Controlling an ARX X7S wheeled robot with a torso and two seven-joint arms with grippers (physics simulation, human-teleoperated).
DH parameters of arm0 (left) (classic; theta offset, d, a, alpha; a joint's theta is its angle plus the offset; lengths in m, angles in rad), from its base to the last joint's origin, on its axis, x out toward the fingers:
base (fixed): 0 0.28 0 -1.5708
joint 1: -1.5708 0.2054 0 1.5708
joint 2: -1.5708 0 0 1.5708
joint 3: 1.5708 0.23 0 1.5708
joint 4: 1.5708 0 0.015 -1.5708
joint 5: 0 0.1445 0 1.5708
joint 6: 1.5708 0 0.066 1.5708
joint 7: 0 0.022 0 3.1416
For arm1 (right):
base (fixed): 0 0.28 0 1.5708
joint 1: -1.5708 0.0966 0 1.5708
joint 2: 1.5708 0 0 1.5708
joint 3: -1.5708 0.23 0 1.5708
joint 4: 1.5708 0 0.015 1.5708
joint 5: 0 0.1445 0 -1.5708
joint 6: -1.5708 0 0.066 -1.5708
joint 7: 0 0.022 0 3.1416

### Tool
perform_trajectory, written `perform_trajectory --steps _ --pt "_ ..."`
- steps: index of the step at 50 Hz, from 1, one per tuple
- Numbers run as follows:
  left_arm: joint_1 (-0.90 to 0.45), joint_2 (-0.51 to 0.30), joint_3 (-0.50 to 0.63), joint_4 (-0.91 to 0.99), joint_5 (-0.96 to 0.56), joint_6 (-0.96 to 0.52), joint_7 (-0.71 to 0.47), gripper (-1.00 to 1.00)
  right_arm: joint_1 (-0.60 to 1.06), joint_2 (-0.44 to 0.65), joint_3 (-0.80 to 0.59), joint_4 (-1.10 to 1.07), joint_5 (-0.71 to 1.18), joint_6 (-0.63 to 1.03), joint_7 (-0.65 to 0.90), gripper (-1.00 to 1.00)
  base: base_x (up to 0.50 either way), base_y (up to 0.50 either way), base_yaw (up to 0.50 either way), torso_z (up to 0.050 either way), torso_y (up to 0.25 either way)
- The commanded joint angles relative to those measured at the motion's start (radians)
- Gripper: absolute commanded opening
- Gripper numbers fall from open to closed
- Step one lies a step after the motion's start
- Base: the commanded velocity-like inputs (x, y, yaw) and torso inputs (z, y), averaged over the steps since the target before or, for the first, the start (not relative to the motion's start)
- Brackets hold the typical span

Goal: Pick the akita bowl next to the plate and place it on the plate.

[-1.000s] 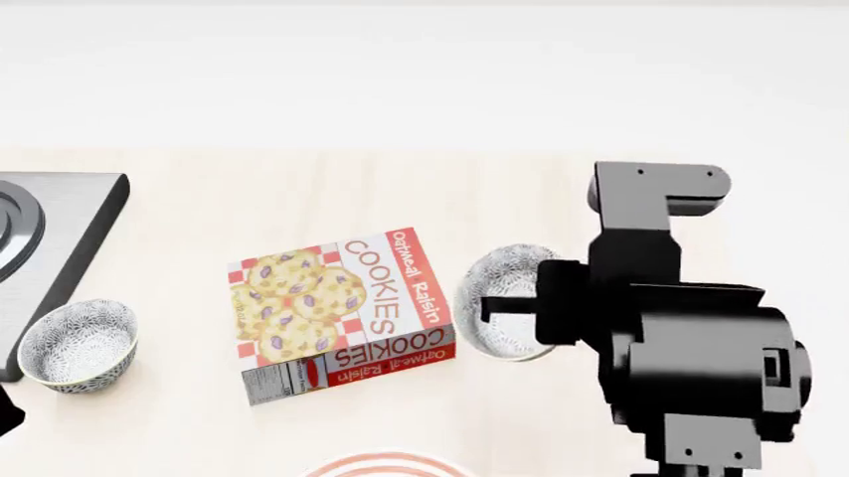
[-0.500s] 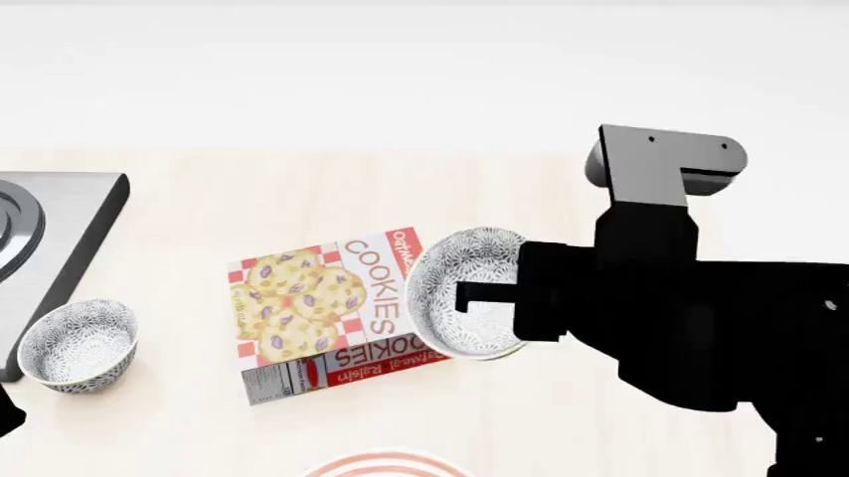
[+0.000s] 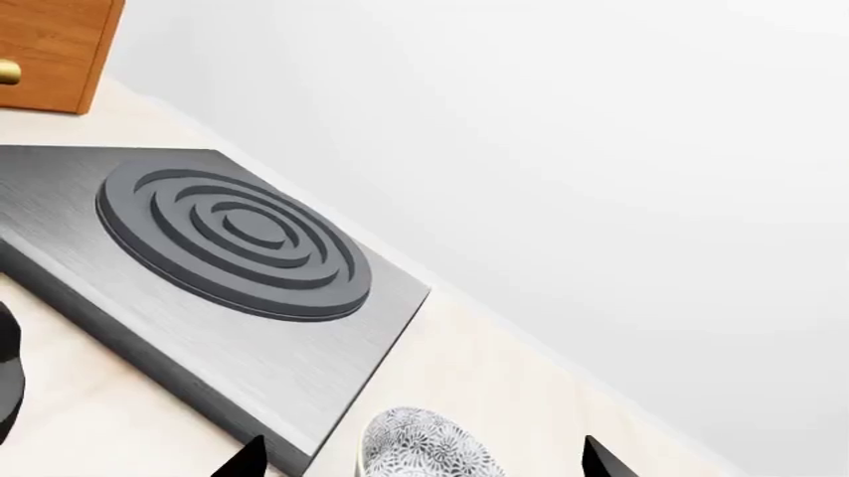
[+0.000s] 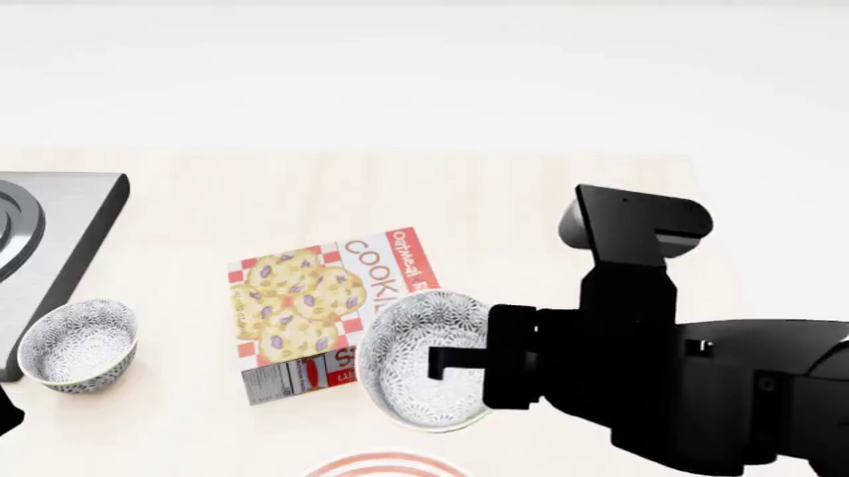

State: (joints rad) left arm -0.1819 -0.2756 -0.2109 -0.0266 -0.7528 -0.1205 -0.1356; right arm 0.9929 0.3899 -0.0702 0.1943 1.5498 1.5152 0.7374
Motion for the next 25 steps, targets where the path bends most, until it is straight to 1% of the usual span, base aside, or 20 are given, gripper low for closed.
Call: perform_trajectory --steps 1,8,20,25 --pt "-0.001 -0.001 0.003 -0.004 -0.002 0.004 0.0 1.0 -0.046 0.011 -0.008 0.005 0.105 -0.023 0.019 -1.0 0.0 0.0 0.0 0.0 0.0" --pt "-0.002 -0.002 0.005 -0.008 -0.002 0.007 0.001 1.0 -0.059 0.013 -0.025 0.008 0.12 -0.033 0.017 -1.0 0.0 0.0 0.0 0.0 0.0" --pt "-0.002 -0.002 0.007 -0.015 -0.002 0.015 0.004 1.0 -0.079 0.012 -0.068 -0.003 0.077 -0.06 -0.06 -1.0 0.0 0.0 0.0 0.0 0.001" --pt "-0.003 -0.001 0.009 -0.026 0.001 0.024 0.011 1.0 -0.097 0.013 -0.077 -0.02 0.094 -0.059 -0.053 -1.0 0.0 0.0 0.0 0.0 0.0"
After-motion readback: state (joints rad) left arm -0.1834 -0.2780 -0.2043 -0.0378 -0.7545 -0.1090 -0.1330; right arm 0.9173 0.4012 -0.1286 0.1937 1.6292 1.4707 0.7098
